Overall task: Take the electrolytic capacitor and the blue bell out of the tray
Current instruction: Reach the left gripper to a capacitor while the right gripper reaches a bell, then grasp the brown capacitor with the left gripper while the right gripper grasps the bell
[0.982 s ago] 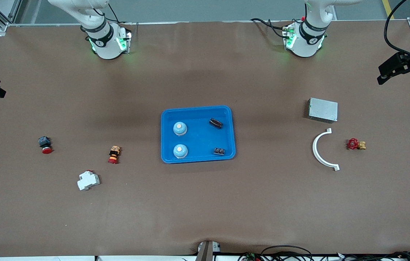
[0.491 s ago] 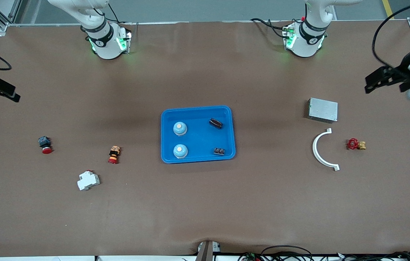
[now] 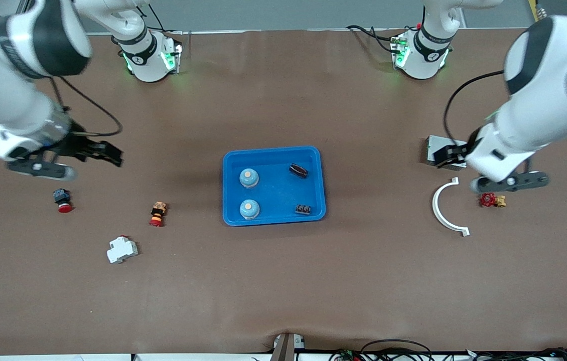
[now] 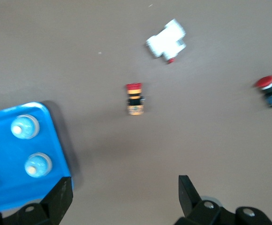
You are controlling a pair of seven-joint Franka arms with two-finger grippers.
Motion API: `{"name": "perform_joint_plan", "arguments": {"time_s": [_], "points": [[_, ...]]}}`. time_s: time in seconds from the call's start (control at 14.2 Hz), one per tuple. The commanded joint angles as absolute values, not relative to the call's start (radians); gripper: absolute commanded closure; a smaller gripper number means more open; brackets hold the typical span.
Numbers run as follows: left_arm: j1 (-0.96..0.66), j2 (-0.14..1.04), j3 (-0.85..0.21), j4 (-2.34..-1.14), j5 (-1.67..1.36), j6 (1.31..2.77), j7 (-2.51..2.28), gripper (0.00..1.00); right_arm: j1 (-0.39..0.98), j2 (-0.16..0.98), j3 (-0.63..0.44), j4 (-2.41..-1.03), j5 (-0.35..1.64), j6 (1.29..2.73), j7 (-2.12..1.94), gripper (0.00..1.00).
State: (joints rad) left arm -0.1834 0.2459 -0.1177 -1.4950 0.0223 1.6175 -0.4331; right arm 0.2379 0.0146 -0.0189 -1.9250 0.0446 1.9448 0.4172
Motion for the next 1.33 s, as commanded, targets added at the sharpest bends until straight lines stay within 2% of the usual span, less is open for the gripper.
{"name": "perform_joint_plan", "arguments": {"time_s": [0.0, 0.28, 0.35, 0.42, 0.49, 0.63, 0.98, 1.19, 1.26], "points": [[-0.236, 0.304, -0.117, -1.482, -0.029, 1.666, -0.585, 0.00, 0.314, 0.047, -0.028, -2.022, 0.058, 2.098, 0.553, 0.00], [-0.345, 0.391, -0.117, -1.485, -0.031, 1.771, -0.849, 0.00, 0.448, 0.162, -0.028, -2.028, 0.120, 2.250, 0.736, 0.00], [-0.368, 0.415, -0.117, -1.486, -0.031, 1.799, -0.898, 0.01, 0.474, 0.196, -0.029, -2.028, 0.120, 2.291, 0.768, 0.00], [-0.394, 0.442, -0.117, -1.497, -0.031, 1.842, -0.963, 0.07, 0.494, 0.230, -0.029, -2.028, 0.120, 2.328, 0.781, 0.00], [-0.419, 0.462, -0.117, -1.514, -0.031, 1.905, -1.027, 0.07, 0.506, 0.259, -0.029, -2.023, 0.120, 2.357, 0.798, 0.00], [-0.461, 0.527, -0.117, -1.520, -0.032, 1.995, -1.115, 0.07, 0.541, 0.302, -0.029, -2.016, 0.120, 2.385, 0.866, 0.00], [-0.546, 0.636, -0.120, -1.528, -0.069, 2.115, -1.391, 0.14, 0.590, 0.382, -0.029, -2.013, 0.120, 2.476, 0.972, 0.00], [-0.610, 0.684, -0.117, -1.546, -0.069, 2.118, -1.474, 0.27, 0.611, 0.422, -0.029, -2.002, 0.120, 2.510, 0.989, 0.00], [-0.629, 0.698, -0.115, -1.546, -0.060, 2.118, -1.524, 0.28, 0.621, 0.436, -0.029, -1.997, 0.120, 2.511, 0.992, 0.00]]}}
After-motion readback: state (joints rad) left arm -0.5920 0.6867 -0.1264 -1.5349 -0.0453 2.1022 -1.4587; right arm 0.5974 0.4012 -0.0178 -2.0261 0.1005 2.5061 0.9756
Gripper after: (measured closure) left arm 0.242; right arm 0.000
